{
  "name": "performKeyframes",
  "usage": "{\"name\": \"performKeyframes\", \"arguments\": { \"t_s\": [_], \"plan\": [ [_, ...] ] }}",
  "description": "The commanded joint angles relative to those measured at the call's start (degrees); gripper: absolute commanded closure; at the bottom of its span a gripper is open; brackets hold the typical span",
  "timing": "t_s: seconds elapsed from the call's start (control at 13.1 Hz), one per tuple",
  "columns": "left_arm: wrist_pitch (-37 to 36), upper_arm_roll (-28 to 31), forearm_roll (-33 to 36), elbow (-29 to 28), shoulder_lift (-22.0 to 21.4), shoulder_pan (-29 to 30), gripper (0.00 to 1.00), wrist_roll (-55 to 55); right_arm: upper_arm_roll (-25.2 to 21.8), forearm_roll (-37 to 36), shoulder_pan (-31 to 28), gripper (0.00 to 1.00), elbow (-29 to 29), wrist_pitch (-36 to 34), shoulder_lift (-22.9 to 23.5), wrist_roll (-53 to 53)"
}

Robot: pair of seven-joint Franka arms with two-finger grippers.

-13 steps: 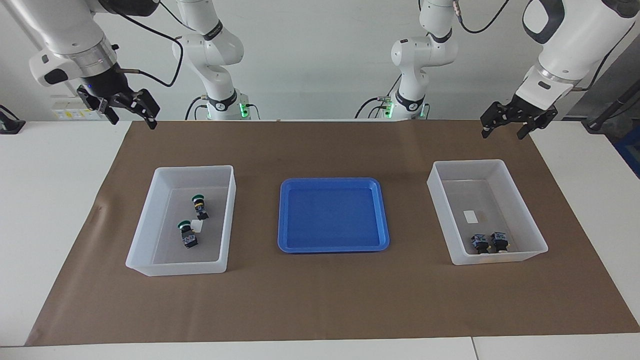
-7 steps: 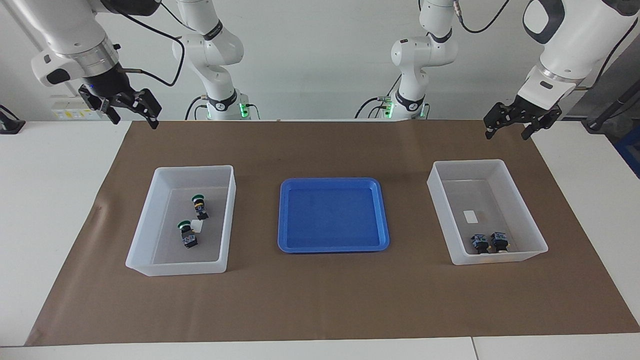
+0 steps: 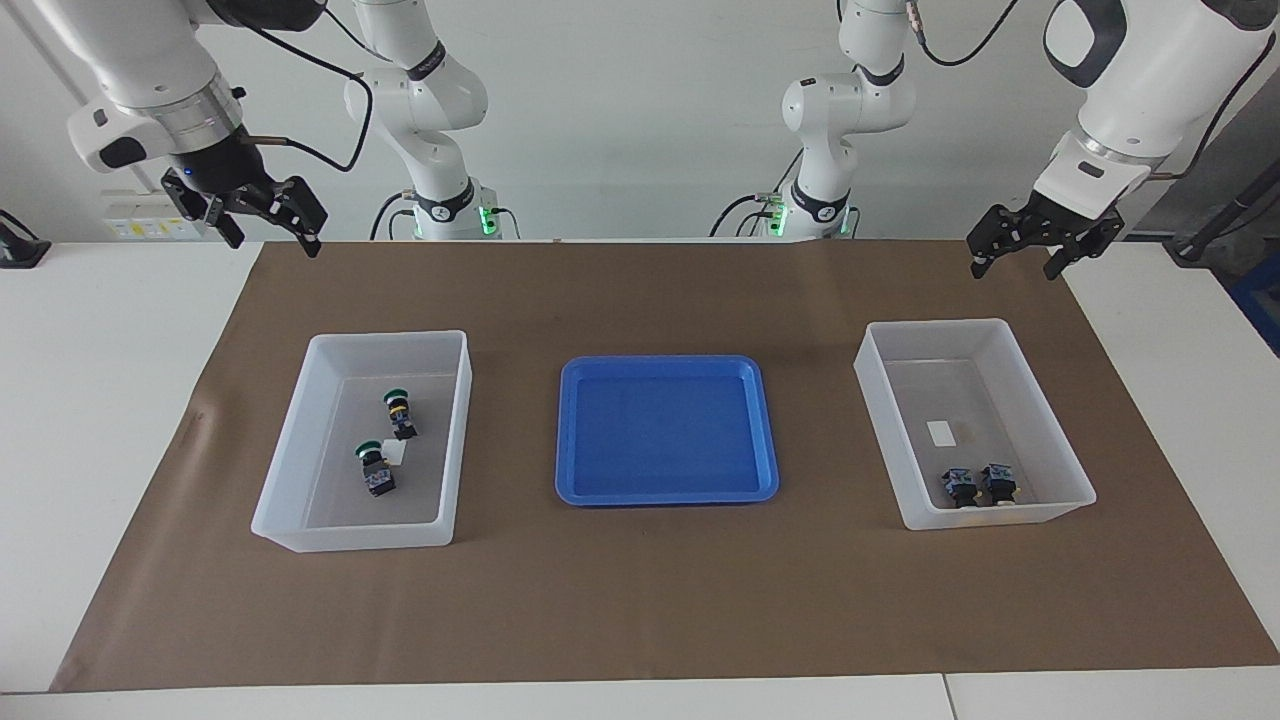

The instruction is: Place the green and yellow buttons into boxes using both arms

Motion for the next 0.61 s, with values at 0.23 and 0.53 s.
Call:
{"name": "performKeyframes", "arguments": {
  "t_s": [0.23, 0.53],
  "plan": [
    [0.64, -0.06, -0.58, -0.67, -0.89, 0.43, 0.0, -0.53, -1.23, 0.48, 1.12, 0.0, -1.96, 0.04, -1.71, -1.07],
    [0.55, -0.06, -0.49, -0.67, -0.89, 0.35, 0.0, -0.53, -1.41, 1.01, 1.12, 0.0, -1.87, 1.0, -1.71, -4.03]
  ]
}}
